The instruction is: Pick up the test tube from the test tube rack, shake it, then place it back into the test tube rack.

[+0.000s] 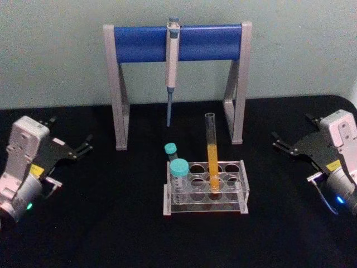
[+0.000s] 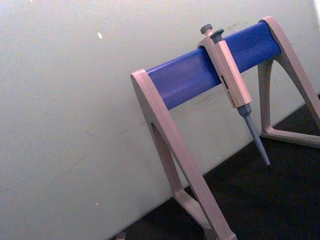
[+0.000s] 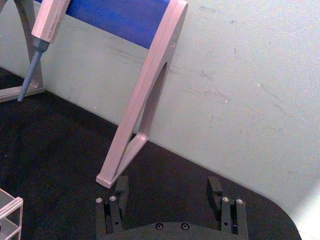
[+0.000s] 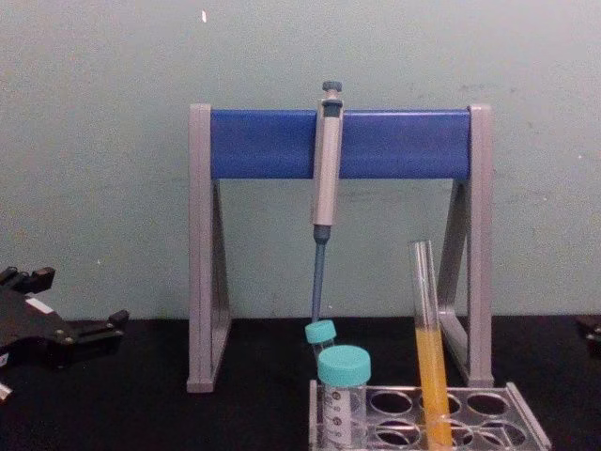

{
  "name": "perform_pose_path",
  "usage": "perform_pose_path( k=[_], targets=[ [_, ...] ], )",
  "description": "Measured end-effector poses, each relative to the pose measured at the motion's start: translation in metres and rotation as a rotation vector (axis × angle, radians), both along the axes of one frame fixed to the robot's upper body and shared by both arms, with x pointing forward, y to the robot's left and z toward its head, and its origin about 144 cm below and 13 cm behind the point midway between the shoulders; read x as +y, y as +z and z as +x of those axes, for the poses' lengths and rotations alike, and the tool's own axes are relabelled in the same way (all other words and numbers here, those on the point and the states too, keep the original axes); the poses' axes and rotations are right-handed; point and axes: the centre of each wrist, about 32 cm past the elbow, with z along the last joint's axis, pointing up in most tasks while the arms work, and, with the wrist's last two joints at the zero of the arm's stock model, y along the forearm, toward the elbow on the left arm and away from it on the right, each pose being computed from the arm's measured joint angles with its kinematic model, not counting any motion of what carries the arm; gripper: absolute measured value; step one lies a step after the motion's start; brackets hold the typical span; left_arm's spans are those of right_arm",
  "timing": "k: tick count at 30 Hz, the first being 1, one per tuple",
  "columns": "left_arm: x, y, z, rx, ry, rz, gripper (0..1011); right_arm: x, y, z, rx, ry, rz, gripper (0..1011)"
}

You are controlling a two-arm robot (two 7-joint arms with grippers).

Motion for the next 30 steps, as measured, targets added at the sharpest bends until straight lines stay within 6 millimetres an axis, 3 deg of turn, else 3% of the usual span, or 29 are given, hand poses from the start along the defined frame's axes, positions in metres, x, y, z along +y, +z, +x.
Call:
perform_pose_path(
  k=[30],
  targets=[
    [0.0000,0.0000,0.0000,0.000,0.000,0.000,1001,0.0000,0.0000,0.0000,0.000,0.000,0.000,1000]
  ],
)
